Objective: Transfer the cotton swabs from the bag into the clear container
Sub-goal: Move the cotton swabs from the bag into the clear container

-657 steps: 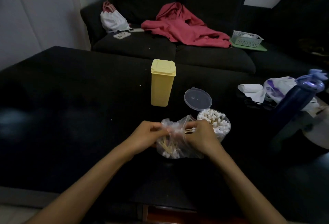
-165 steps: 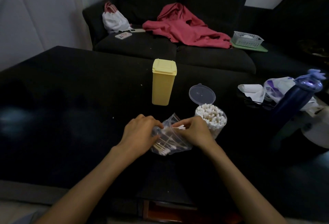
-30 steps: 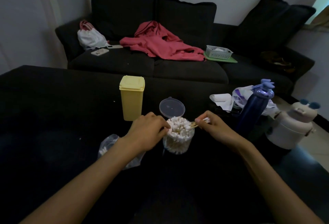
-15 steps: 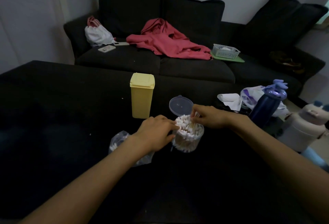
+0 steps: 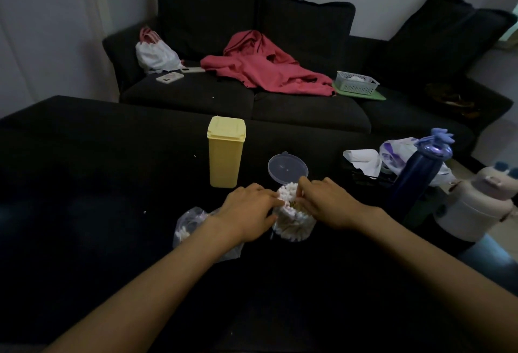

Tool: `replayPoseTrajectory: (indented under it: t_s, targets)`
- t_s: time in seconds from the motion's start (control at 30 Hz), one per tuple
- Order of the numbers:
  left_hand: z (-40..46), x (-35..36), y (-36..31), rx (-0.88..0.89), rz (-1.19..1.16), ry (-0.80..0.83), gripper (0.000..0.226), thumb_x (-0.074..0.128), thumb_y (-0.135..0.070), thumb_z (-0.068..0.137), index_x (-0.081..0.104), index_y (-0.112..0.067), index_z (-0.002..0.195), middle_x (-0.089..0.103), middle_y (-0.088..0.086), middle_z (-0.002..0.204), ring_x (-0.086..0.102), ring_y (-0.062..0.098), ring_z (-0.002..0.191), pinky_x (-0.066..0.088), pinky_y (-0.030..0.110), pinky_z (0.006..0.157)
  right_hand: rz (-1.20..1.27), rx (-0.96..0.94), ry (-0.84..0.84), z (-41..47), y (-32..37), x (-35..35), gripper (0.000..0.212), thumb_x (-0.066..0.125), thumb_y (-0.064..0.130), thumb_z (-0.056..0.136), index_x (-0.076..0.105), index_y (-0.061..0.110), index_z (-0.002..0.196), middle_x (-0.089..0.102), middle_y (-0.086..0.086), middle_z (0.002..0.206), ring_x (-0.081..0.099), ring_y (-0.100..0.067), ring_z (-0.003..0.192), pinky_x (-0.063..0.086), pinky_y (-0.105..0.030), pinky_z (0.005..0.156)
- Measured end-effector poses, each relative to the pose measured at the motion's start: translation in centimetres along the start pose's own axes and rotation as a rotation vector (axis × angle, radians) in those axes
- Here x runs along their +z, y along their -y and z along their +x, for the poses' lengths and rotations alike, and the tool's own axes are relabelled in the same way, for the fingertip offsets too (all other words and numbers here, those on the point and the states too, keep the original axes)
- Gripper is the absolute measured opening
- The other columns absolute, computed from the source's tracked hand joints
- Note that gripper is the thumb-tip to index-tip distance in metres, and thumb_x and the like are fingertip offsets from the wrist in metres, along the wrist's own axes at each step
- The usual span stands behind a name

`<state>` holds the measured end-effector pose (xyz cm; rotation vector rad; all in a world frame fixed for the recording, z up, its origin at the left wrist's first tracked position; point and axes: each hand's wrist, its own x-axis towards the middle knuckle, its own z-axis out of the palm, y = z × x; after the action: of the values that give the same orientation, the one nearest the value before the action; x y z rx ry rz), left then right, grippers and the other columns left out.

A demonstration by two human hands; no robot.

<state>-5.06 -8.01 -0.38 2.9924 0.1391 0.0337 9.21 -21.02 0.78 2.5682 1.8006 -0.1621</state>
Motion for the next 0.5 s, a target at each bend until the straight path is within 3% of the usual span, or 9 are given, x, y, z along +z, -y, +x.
replayPoseTrajectory:
  t_s: [0.1,0.2,0.37,0.5]
  targets:
    - [0.0,0.1,0.0,-0.002,0.002,0.010,0.044,0.045,-0.037,0.097,0.042,-0.032,0.140,0.036,-0.012,0.150,0.033,0.016,0.134,0.037,0.035,0.099,0.219,0.102,0.047,0.2,-0.7,-0.9,0.004,0.046,0.026,0.097,0.043,0.025,0.095,0.060,0.001,0.102,0.058,-0.014,0.096,0.043,-0.031,0.086]
    - [0.2,0.5,0.3,-0.009,-0.017,0.003,0.048,0.051,-0.039,0.094,0.042,-0.031,0.140,0.036,-0.011,0.149,0.032,0.015,0.135,0.036,0.036,0.102,0.590,0.217,-0.002,-0.5,-1.4,-2.0,0.008,0.047,0.019,0.097,0.048,0.024,0.090,0.058,0.006,0.096,0.058,-0.011,0.096,0.048,-0.025,0.079]
    - [0.7,0.5,-1.0,0.013,-0.182,-0.168,0.044,0.065,-0.042,0.084,0.051,-0.030,0.125,0.049,-0.009,0.132,0.039,0.010,0.122,0.035,0.026,0.090,0.796,0.333,-0.104,-1.8,-2.6,-1.4,0.007,0.049,0.021,0.096,0.053,0.016,0.097,0.059,0.000,0.092,0.057,-0.009,0.080,0.043,-0.022,0.067]
    - [1.8,0.5,-3.0,0.038,-0.113,-0.117,0.037,0.060,-0.042,0.088,0.054,-0.030,0.123,0.055,-0.003,0.125,0.046,0.015,0.116,0.031,0.027,0.082,0.906,0.370,-0.152,-2.3,-2.5,0.6,0.009,0.049,0.021,0.096,0.053,0.013,0.099,0.057,0.000,0.085,0.053,-0.007,0.072,0.039,-0.019,0.062]
